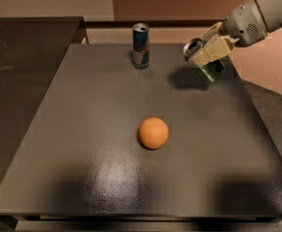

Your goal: Place green can upright

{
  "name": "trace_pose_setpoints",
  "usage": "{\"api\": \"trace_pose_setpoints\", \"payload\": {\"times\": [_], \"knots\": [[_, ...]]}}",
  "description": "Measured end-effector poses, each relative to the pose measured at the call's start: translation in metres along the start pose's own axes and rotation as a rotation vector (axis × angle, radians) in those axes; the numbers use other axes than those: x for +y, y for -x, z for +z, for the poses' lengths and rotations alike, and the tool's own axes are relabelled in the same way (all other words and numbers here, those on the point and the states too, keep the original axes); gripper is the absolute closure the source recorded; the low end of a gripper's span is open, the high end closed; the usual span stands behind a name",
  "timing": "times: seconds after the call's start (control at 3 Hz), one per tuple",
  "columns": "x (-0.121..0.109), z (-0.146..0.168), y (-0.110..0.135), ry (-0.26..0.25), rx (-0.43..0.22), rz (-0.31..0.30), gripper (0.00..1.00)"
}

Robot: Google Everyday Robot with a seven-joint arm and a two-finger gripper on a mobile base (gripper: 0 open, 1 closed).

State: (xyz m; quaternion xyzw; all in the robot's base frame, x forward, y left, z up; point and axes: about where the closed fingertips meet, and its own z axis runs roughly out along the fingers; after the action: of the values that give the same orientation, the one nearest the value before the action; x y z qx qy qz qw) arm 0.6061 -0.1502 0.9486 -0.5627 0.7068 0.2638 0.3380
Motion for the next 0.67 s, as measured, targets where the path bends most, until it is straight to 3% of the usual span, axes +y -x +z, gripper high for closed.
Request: {"api": "trace_pose_setpoints", "payload": {"times": [0.67], "knots": [[0.0018, -0.0099, 0.0013, -0.005, -0.199, 0.132, 1.0]]}}
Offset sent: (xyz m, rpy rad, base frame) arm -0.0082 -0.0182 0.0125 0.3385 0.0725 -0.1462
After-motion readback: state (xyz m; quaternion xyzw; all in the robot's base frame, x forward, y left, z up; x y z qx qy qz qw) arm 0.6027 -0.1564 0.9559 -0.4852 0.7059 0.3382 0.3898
